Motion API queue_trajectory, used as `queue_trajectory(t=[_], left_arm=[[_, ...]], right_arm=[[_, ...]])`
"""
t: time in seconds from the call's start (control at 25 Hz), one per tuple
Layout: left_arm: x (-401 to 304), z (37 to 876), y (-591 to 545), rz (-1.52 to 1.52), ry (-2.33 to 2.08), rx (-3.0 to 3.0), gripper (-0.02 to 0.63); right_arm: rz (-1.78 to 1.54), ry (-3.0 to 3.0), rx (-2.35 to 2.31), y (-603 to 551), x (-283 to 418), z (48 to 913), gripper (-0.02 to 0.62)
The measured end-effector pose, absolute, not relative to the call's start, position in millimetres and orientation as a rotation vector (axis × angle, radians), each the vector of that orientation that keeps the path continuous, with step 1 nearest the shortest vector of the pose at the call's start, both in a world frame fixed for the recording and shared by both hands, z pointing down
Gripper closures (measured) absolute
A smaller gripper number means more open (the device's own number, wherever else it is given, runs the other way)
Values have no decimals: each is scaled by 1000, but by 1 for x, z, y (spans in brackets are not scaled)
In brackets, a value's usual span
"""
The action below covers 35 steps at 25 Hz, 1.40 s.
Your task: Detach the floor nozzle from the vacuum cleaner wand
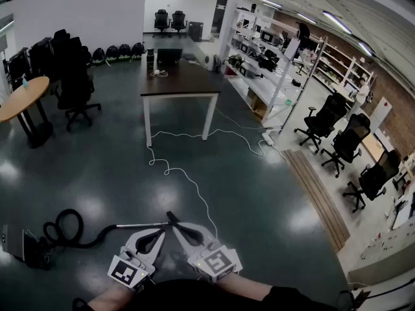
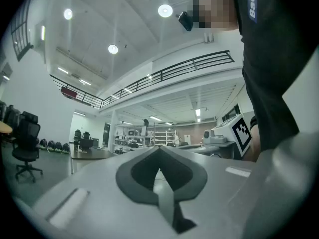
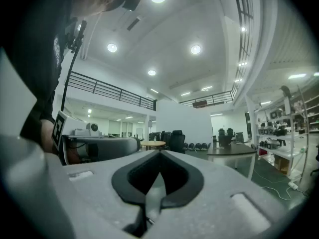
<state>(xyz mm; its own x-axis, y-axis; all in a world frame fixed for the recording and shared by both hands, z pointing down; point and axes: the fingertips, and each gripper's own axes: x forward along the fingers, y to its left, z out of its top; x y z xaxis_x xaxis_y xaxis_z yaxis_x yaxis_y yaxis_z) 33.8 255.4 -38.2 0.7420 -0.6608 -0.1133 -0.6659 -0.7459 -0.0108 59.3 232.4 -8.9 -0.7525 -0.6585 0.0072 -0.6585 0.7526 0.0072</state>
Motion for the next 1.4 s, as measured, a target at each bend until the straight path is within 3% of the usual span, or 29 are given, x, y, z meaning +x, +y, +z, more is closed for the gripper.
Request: queue_trajectory(t=[0.72, 1.4], left_arm=[[37, -22, 256, 132, 1117, -2917, 606], [73, 0, 225, -1, 1297, -2851, 606]], right_arm=[[25, -2963, 1081, 237, 57, 3, 595], [102, -3029, 1051, 213, 121, 10, 595]])
